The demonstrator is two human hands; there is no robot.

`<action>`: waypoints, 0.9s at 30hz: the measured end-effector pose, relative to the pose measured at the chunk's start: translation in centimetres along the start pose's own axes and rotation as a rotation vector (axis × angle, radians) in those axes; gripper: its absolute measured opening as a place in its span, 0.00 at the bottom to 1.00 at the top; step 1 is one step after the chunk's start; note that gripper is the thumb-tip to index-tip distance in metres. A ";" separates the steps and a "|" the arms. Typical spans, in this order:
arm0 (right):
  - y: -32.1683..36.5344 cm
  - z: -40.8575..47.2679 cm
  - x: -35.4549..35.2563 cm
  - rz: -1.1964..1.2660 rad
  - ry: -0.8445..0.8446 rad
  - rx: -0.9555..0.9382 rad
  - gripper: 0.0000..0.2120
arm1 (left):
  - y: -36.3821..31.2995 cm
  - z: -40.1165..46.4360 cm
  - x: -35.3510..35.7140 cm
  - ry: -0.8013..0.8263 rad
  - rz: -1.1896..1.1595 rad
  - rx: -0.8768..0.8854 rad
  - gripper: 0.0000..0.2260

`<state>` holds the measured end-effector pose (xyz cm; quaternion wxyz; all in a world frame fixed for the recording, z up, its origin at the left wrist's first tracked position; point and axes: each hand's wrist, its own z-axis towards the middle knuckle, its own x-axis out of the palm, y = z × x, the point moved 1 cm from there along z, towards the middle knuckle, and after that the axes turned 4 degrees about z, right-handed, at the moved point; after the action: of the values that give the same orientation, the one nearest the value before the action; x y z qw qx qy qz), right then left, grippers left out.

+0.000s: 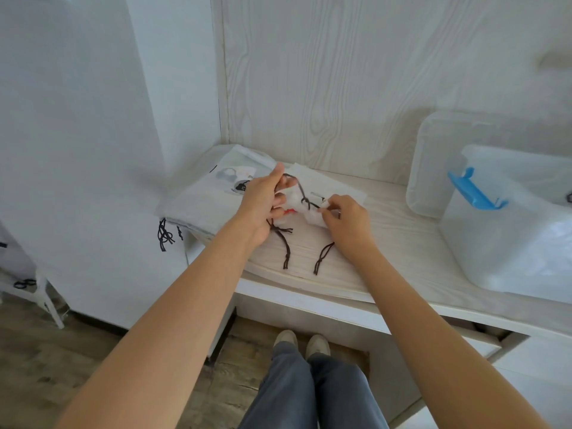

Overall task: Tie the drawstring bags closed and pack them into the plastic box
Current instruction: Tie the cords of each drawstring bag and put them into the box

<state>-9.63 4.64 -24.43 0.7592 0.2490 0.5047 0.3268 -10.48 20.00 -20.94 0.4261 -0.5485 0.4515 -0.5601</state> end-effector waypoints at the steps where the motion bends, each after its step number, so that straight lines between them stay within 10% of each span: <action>1: 0.0 0.0 -0.1 0.029 -0.014 0.010 0.06 | 0.1 0.2 0.0 0.025 -0.081 -0.043 0.15; 8: -0.5 0.1 -0.7 0.092 -0.064 0.102 0.07 | 1.2 0.6 0.6 0.168 -0.469 -0.147 0.15; 27: -0.4 -0.2 -1.4 0.513 -0.135 0.196 0.10 | 1.7 0.2 1.4 0.150 0.025 0.063 0.10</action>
<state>-10.09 3.37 -23.93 0.6560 0.4621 0.4025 0.4406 -10.40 18.26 -22.30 0.4152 -0.4854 0.4711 -0.6083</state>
